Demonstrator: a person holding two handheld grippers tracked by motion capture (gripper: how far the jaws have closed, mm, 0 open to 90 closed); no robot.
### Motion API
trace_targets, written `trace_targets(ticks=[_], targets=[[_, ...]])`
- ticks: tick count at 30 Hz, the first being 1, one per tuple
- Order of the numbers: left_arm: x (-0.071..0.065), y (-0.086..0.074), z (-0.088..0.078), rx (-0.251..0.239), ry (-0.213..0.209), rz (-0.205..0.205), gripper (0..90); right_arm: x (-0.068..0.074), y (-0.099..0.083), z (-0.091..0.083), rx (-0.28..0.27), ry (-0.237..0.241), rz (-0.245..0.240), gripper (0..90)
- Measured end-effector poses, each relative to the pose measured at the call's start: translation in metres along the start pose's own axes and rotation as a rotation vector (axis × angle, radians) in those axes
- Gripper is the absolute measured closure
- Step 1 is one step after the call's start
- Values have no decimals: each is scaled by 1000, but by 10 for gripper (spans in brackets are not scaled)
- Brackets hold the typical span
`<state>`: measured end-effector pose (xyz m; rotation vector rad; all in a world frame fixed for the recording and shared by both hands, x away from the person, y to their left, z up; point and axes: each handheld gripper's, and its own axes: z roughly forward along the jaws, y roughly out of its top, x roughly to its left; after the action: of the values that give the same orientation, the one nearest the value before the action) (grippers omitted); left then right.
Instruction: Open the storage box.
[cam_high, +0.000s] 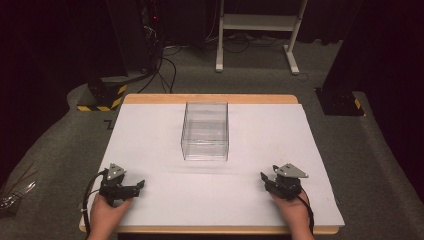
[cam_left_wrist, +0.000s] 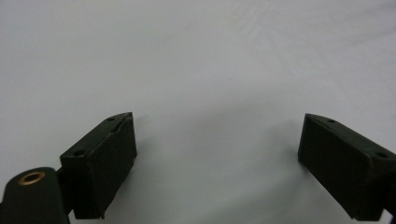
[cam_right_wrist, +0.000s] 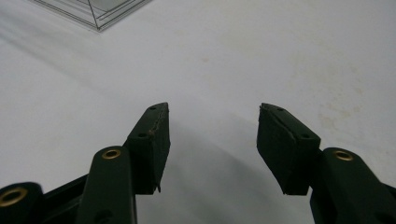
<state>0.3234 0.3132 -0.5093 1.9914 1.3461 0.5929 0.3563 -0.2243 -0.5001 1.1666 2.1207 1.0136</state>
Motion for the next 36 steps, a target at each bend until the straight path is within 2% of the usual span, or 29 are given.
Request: trace_targets(ticks=[24, 32, 36], targets=[[0, 0, 0, -3, 1, 1, 115, -3, 0, -1, -9, 6, 23, 498], [0, 0, 0, -3, 1, 1, 116, 2, 0, -3, -16, 16, 20, 444], [0, 0, 0, -3, 1, 1, 115, 5, 2, -4, -9, 27, 1, 440]])
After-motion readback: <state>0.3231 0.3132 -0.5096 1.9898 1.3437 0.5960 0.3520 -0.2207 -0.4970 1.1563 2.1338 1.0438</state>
